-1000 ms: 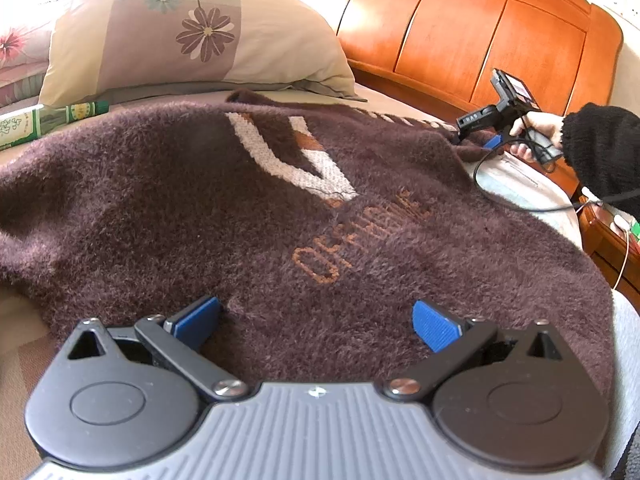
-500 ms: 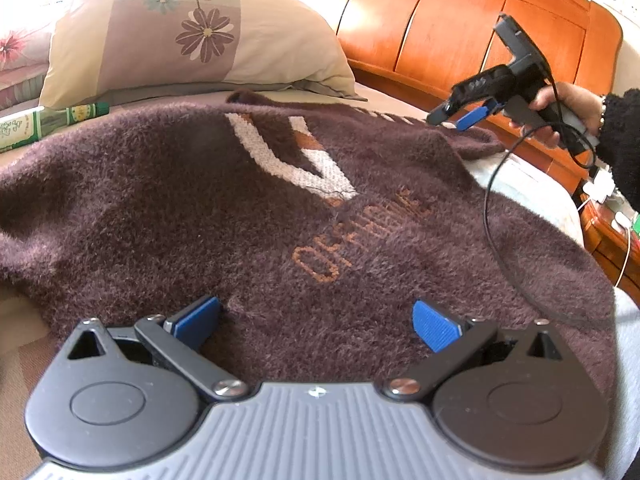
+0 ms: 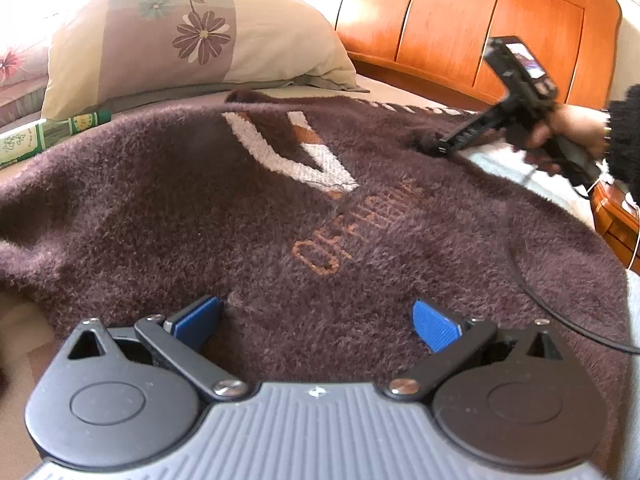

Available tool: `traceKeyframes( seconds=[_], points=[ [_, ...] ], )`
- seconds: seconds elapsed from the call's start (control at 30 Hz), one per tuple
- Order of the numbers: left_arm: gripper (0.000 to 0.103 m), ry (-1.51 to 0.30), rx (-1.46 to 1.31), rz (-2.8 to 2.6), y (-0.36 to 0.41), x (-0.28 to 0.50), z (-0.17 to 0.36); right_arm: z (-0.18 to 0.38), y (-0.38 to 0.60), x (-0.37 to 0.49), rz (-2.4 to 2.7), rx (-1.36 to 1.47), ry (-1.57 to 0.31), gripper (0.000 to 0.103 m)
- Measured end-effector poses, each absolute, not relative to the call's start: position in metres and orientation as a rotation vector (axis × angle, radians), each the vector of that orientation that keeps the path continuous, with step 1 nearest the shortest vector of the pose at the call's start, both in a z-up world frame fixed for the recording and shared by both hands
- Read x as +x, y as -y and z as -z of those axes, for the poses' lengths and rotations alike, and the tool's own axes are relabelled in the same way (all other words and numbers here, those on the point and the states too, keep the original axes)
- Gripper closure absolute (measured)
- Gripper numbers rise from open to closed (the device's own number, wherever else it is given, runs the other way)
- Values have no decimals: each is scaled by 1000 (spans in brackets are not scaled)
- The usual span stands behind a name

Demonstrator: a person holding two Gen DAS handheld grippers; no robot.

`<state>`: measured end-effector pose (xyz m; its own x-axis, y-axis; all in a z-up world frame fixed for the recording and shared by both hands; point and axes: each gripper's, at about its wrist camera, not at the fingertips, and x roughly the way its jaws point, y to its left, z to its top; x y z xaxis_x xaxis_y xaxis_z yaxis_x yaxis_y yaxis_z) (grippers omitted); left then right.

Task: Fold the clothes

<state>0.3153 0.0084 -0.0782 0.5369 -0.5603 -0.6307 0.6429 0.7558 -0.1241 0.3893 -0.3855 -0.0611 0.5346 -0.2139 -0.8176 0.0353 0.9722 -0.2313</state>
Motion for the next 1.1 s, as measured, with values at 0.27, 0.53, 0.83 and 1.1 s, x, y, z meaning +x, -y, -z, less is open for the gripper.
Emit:
traceKeyframes(
  seconds=[0.27, 0.53, 0.83, 1.1],
  points=[
    [1, -715, 160, 695, -7, 311, 74, 21, 372, 375, 128, -173, -965, 0],
    [1, -731, 113, 697, -26, 321, 71, 30, 345, 463, -10, 31, -966, 0],
    [1, -737, 64, 699, -42, 330, 66, 83, 308, 538, -15, -33, -919, 0],
    [1, -729, 84, 686, -52, 324, 59, 44, 300, 530, -99, 0, -956, 0]
  ],
)
